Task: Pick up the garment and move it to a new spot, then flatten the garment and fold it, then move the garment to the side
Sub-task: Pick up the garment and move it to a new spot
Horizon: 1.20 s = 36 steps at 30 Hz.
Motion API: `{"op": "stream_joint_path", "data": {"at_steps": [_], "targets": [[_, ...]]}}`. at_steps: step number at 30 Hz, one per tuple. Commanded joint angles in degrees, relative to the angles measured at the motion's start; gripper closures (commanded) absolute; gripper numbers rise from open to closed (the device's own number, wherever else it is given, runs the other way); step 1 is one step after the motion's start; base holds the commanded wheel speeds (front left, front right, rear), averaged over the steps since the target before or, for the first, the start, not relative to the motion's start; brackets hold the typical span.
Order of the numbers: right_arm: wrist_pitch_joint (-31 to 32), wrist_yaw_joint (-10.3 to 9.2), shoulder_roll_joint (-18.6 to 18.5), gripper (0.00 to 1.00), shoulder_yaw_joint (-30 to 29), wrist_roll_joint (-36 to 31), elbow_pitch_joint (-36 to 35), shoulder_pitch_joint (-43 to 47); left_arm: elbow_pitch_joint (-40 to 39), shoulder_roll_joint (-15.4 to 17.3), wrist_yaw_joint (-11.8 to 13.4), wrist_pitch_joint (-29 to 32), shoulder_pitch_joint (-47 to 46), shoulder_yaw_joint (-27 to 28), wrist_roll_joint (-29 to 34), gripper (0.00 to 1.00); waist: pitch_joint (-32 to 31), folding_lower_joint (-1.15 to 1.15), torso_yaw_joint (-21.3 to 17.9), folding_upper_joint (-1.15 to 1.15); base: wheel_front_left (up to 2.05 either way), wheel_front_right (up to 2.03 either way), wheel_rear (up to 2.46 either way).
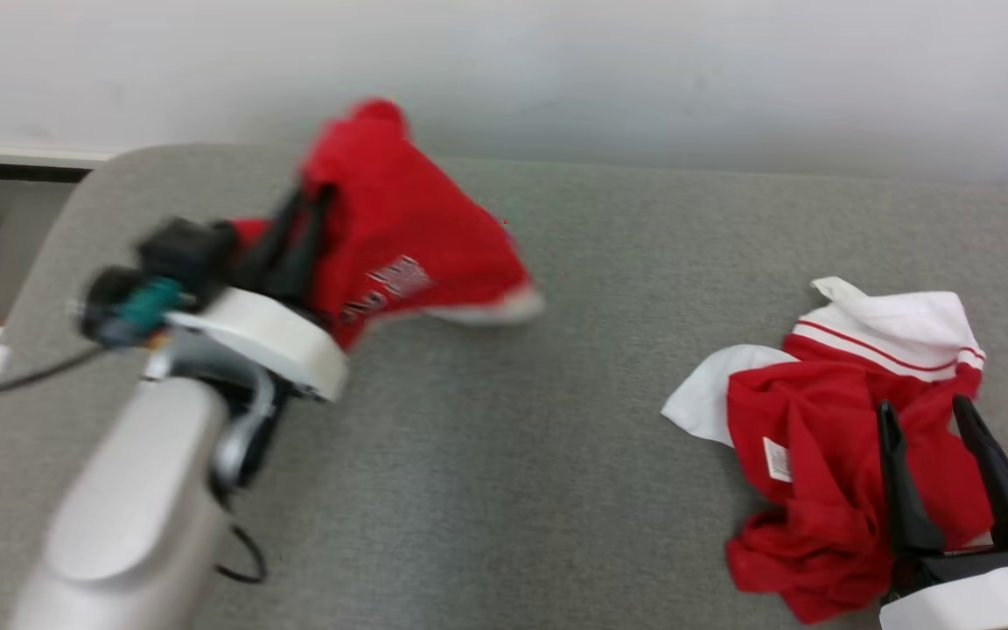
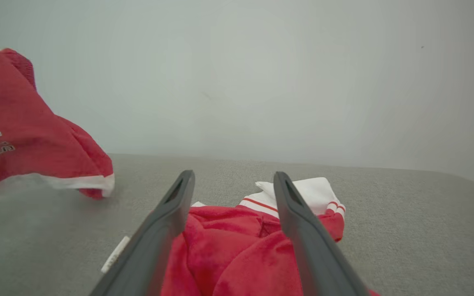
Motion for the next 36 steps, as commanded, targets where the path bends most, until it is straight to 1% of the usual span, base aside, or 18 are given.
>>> {"op": "stream_joint_path", "data": {"at_steps": [1,3,7,9,12,14,16,21,23,25,26,27,28,32,34,36], "targets": [[-0.01,-0.12,-0.04,0.0,-0.17,0.21,-0.26,0.66,-2.54,2.05,0.98,0.74,1.22,1.91,-1.31,1.0,-1.15,0.0,1.99,0.0,0.0,0.0,0.0],[0.2,-0.12,-0.03,0.0,-0.25,0.08,-0.46,0.9,-6.33,5.26,2.7,2.52,1.96,4.76,-1.27,1.0,-1.16,0.0,3.05,0.0,0.0,0.0,0.0],[0.65,-0.12,-0.04,0.0,-0.17,-0.56,-1.16,0.38,-12.03,10.19,5.09,6.27,3.81,10.03,-3.44,1.0,0.15,0.0,4.67,0.0,0.0,0.0,0.0],[1.01,-0.12,-0.05,0.0,0.05,-0.95,-1.66,-0.29,-12.28,11.76,5.71,7.36,5.14,12.59,-5.26,1.0,1.23,0.0,5.17,0.0,0.0,0.0,0.0],[1.51,-0.12,-0.05,0.0,0.36,-1.64,-2.73,-1.38,-9.55,13.23,6.1,6.76,6.94,16.24,-7.72,1.0,3.21,0.0,5.44,0.0,0.0,0.0,0.0],[2.15,-0.12,-0.05,0.0,0.53,-1.98,-3.29,-2.08,-5.98,13.08,5.71,5.31,7.81,18.06,-9.32,1.0,4.8,0.0,5.38,0.0,0.0,0.0,0.0],[2.85,-0.12,-0.04,0.0,0.65,-2.69,-3.91,-2.81,-0.81,12.18,4.83,3.02,8.39,19.49,-11.35,1.0,6.36,0.0,5.22,0.0,0.0,0.0,0.0],[3.92,-0.12,-0.16,0.0,0.4,-3.74,-4.85,-4.08,13.52,8.33,1.52,-3.48,7.14,21.36,-15.41,1.0,9.03,0.0,4.69,0.0,0.0,0.0,0.0],[4.02,-0.12,-0.26,0.0,0.39,-3.76,-5.06,-4.46,18.53,7.39,-0.09,-5.69,5.93,21.72,-15.91,1.0,9.49,0.0,4.43,0.0,0.0,0.0,0.0],[4.24,-0.12,-0.36,0.0,0.35,-3.72,-5.1,-4.46,22.8,6.25,-1.11,-7.21,5.35,21.68,-16.06,1.0,9.43,0.0,4.23,0.0,0.0,0.0,0.0],[4.34,-0.12,-0.38,0.0,0.24,-3.79,-5.04,-4.42,24.28,5.77,-1.43,-7.82,5.05,21.74,-15.93,0.33,9.21,0.0,4.17,0.0,0.0,0.0,0.0],[4.34,-0.12,-0.38,0.0,0.24,-3.79,-5.04,-4.42,24.28,5.77,-1.43,-7.82,5.05,21.74,-15.93,0.33,9.21,0.0,4.17,0.0,0.0,0.0,0.0],[4.3,-0.12,-0.38,0.0,0.17,-3.82,-4.93,-4.34,25.47,5.53,-1.78,-8.22,4.85,22.0,-15.75,0.0,8.81,0.0,4.12,0.0,0.0,0.0,0.0],[3.88,-0.12,-0.31,0.0,0.18,-3.54,-4.11,-3.2,26.96,5.36,-2.28,-9.05,6.38,23.07,-13.55,0.0,6.01,0.0,3.88,0.0,0.0,0.0,0.0],[3.54,-0.12,-0.25,0.0,0.15,-3.33,-3.8,-2.6,24.09,5.49,-1.87,-8.99,8.03,24.58,-11.63,0.0,4.4,0.0,3.87,0.0,0.0,0.0,0.0],[3.47,-0.12,-0.19,0.0,0.36,-3.03,-3.41,-1.83,20.19,4.77,-0.63,-8.94,11.19,26.45,-9.36,0.0,2.55,0.0,3.75,0.0,0.0,0.0,0.0]]}}
